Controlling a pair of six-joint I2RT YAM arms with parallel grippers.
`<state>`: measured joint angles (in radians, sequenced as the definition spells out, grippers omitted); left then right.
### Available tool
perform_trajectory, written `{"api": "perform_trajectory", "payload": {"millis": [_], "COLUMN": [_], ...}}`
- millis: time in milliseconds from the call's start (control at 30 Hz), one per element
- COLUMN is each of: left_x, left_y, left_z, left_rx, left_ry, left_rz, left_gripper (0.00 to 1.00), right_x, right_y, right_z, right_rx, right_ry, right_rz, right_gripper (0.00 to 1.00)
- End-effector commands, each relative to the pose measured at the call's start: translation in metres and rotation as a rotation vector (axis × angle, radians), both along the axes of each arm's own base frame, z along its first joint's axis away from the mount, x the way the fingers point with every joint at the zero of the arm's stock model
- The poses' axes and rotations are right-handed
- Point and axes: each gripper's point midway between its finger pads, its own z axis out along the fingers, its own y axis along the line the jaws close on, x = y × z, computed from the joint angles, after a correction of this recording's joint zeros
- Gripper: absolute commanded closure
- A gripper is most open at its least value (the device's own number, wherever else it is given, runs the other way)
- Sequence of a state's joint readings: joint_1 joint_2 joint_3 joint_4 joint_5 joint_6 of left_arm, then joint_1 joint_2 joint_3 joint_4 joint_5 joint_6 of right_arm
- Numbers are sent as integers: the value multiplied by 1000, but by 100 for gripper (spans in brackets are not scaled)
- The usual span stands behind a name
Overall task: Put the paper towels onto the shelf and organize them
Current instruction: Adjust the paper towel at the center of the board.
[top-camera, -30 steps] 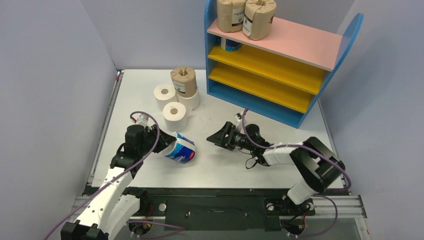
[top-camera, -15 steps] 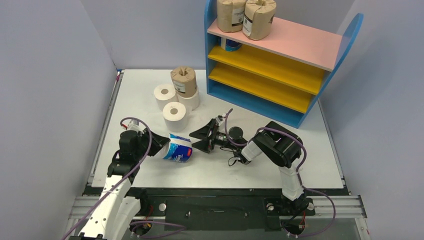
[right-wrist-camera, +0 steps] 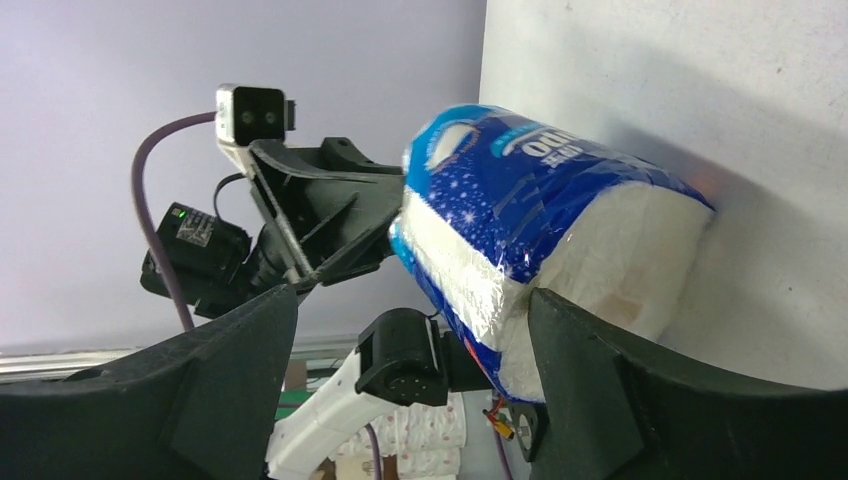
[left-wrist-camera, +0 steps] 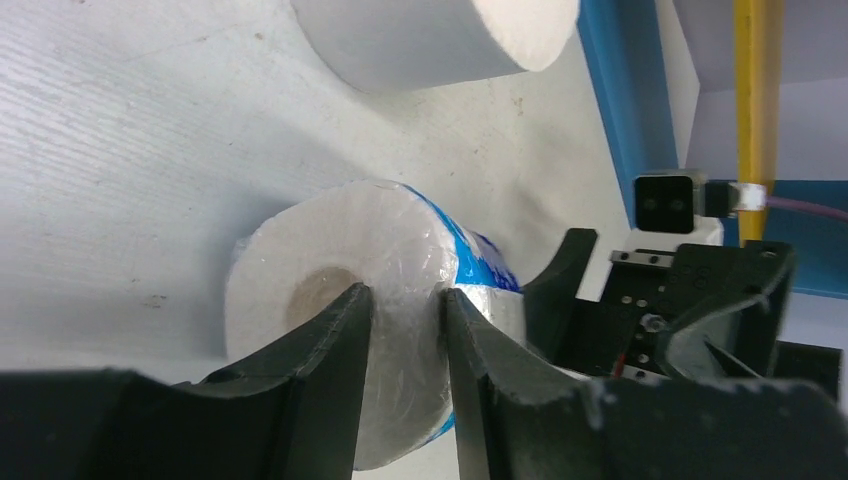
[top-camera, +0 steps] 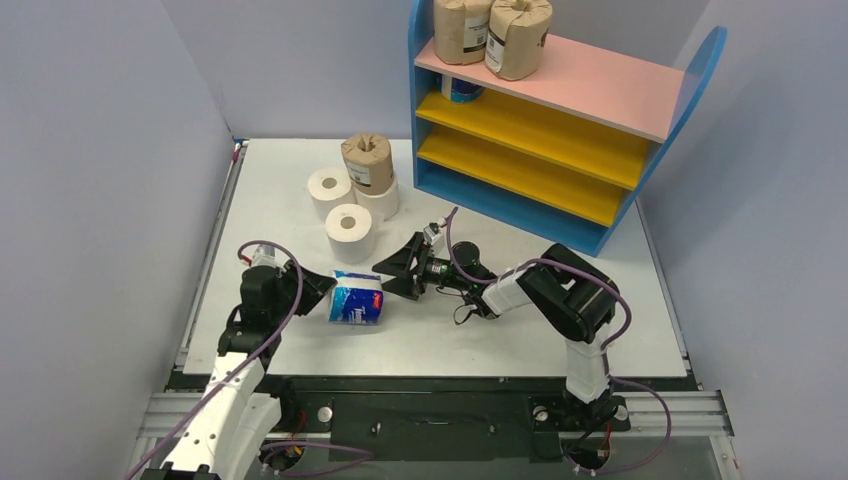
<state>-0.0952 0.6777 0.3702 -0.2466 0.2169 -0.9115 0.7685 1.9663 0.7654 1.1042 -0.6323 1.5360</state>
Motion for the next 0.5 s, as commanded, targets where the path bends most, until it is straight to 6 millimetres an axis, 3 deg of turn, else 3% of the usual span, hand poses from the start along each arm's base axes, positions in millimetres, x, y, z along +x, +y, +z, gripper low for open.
{"api": "perform_trajectory", "payload": {"millis": [0, 67, 100, 233, 267, 300, 333, 367, 400, 467], "left_x": [-36, -37, -36, -36, -35, -35, -34, -34, -33, -32], "left_y": [-5, -7, -8, -9, -10, -9, -9, -9, -8, -7], "left_z": [-58, -63, -63, -68, -68, -68, -67, -66, -65, -64], "left_rx": [-6, -19, -25, -34, -33, -31, -27, -23, -17, -7], "left_ry": [211, 217, 211, 218, 217, 217, 213, 211, 206, 204], "left_rz": [-39, -41, -44, -46, -48, -47, -47, -47, -47, -50], "left_gripper": [69, 69, 69, 68, 68, 67, 66, 63, 62, 56], "right_x": [-8, -9, -7, 2, 6, 7, 8, 8, 6, 0], "right_y": [6, 1, -5, -37, -50, -58, -71, -78, -88, -93], "right_z": [55, 55, 45, 34, 16, 16, -4, -6, -22, -27], "right_rx": [56, 19, -23, -131, -200, -224, -318, -359, -452, -513], "right_ry": [-184, -215, -197, -228, -219, -230, -229, -249, -258, -297], "right_rz": [41, 36, 27, -39, -61, -76, -89, -95, -90, -69], "right_gripper": [19, 19, 19, 19, 19, 19, 19, 19, 19, 19]}}
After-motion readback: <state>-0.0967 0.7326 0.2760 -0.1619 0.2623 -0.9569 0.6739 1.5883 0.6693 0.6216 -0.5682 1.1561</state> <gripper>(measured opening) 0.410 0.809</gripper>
